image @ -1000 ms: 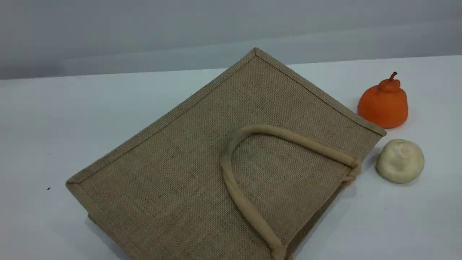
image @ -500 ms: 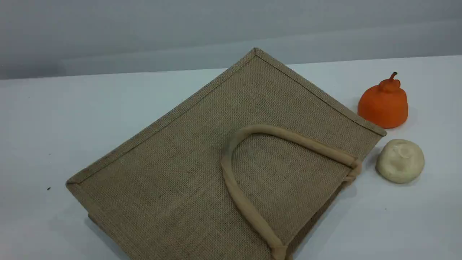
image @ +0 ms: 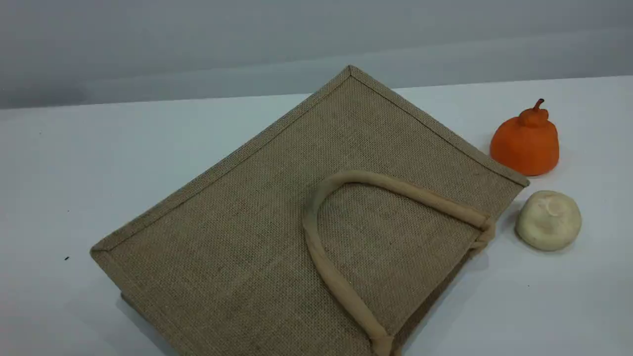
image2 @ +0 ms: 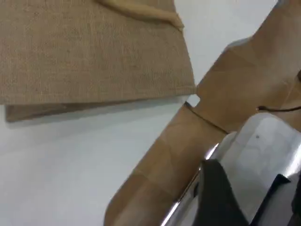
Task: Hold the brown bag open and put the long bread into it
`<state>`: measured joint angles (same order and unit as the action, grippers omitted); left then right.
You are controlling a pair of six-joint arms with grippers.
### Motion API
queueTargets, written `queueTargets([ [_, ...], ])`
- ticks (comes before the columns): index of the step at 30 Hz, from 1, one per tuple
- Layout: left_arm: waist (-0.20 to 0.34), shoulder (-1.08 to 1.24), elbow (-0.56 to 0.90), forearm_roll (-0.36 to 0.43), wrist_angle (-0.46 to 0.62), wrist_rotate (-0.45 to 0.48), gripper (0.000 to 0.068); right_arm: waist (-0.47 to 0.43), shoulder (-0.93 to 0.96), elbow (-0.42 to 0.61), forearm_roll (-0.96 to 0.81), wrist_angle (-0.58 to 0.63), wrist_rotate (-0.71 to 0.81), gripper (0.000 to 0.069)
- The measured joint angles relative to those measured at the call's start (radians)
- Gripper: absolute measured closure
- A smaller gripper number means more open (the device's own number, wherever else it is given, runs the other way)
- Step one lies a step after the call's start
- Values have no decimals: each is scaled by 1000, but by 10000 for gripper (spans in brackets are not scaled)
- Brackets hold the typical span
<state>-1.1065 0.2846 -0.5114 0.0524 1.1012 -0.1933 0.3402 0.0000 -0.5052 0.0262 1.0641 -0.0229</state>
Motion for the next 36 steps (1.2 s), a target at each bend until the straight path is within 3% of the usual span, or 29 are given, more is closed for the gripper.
queueTargets([
  [15, 0, -29, 4, -4, -18, 2, 319, -3, 0, 0, 0, 0, 0, 259],
  [18, 0, -29, 4, -4, -18, 3, 319, -57, 0, 0, 3, 0, 0, 259],
  [24, 0, -29, 4, -4, -17, 2, 319, -250, 0, 0, 4, 0, 0, 259],
  [28, 8, -29, 4, -4, -17, 2, 319, -284, 0, 0, 4, 0, 0, 259],
  [32, 98, -29, 4, -4, -17, 2, 319, -284, 0, 0, 4, 0, -1, 259],
  [36, 290, -29, 4, -4, -17, 2, 319, -284, 0, 0, 4, 0, -1, 259],
])
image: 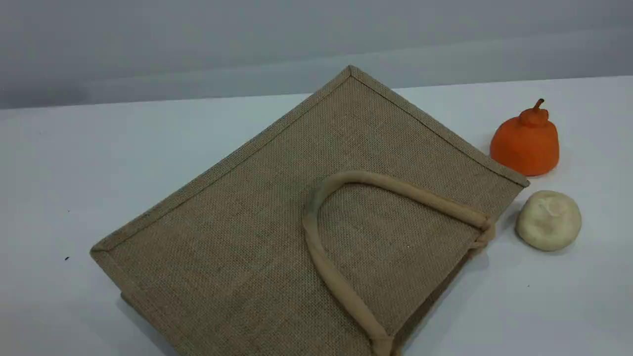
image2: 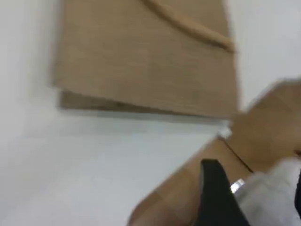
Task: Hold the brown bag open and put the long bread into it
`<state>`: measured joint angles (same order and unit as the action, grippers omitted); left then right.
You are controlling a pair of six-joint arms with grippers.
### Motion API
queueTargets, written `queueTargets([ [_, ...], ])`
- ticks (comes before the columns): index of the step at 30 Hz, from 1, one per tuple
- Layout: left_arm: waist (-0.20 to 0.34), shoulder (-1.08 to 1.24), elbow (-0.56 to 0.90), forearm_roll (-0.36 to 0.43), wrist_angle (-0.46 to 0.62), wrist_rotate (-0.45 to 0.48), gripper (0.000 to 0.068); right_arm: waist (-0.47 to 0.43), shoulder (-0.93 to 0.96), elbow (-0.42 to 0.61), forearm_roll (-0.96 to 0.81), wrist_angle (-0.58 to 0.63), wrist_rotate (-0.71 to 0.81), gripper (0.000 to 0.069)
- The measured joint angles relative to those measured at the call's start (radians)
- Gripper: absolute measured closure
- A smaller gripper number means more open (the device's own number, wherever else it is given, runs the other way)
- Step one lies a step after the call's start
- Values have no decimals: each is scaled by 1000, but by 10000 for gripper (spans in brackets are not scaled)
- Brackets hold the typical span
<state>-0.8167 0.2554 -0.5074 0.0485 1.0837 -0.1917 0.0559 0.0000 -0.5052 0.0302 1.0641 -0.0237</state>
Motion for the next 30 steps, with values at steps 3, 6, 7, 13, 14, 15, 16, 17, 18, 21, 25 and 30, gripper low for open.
queueTargets([
  [3, 171, 0, 0, 2, 0, 0, 319, 0, 0, 0, 0, 0, 0, 259],
  [6, 349, 0, 0, 3, 0, 0, 319, 0, 0, 0, 0, 0, -2, 259],
  [7, 395, 0, 0, 3, 0, 0, 319, 0, 0, 0, 0, 0, -2, 259],
  [13, 659, -5, 0, 3, 0, 0, 319, -27, 0, 0, 0, 0, -2, 259],
  [14, 687, -13, 0, 3, 0, 0, 319, -37, 0, 0, 0, 0, -2, 259],
  [15, 716, -23, 0, 3, 0, 0, 319, -41, 0, 0, 0, 0, -2, 259],
  [16, 738, -37, 0, 3, 1, 0, 319, -42, 0, 0, 0, 0, -2, 259],
  [17, 751, -55, 0, 3, 3, 0, 319, -41, 0, 0, 0, 0, -2, 259],
  [18, 755, -75, 0, 3, 3, 0, 319, -37, 0, 0, 0, 0, -2, 259],
  [21, 755, -136, 0, 3, 4, 0, 319, -36, 0, 0, 0, 0, -2, 259],
  [25, 755, -201, 0, 3, 4, 0, 319, -36, 0, 0, 0, 0, -1, 259],
  [30, 755, -255, 0, 3, 4, 0, 319, -36, 0, 0, 0, 0, -1, 259],
])
